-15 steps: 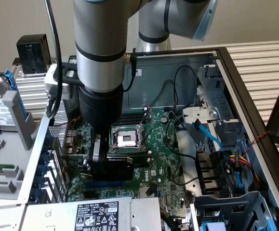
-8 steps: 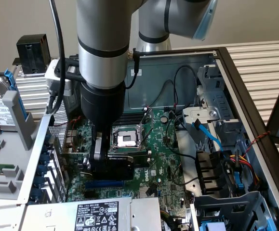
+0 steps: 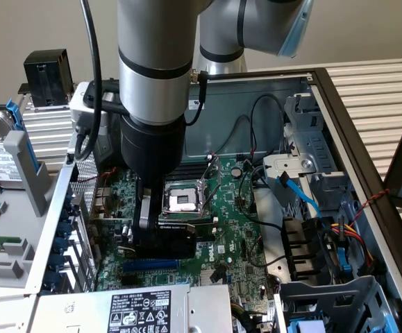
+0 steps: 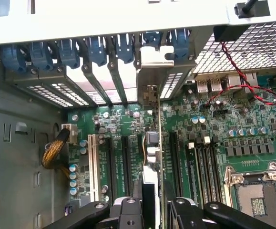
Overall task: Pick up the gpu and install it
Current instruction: 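Insert the gpu into the slot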
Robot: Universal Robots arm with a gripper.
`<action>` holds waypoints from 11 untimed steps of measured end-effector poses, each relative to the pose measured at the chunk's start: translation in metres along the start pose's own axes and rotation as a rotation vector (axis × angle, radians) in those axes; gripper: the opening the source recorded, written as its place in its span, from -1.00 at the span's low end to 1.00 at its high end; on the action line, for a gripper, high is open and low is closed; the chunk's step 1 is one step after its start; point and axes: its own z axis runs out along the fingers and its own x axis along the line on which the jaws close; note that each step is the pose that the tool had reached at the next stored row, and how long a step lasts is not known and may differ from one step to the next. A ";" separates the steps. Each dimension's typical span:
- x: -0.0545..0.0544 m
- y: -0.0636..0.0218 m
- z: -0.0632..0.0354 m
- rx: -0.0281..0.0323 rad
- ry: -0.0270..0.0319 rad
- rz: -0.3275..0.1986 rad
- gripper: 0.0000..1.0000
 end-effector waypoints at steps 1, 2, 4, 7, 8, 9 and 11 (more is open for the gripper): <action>0.000 -0.0001 -0.0001 0.0002 0.0011 -0.006 -0.45; 0.000 0.0000 0.0001 0.0011 0.0022 -0.016 -0.45; -0.001 0.0001 0.0000 0.0052 0.0047 -0.033 -0.45; -0.002 0.0003 -0.0001 0.0137 0.0059 -0.046 -0.45; -0.003 0.0005 0.0000 0.0162 0.0056 -0.046 -0.45; -0.004 0.0010 -0.0001 0.0179 0.0056 -0.047 -0.45; -0.007 0.0030 0.0002 0.0216 0.0052 -0.047 -0.45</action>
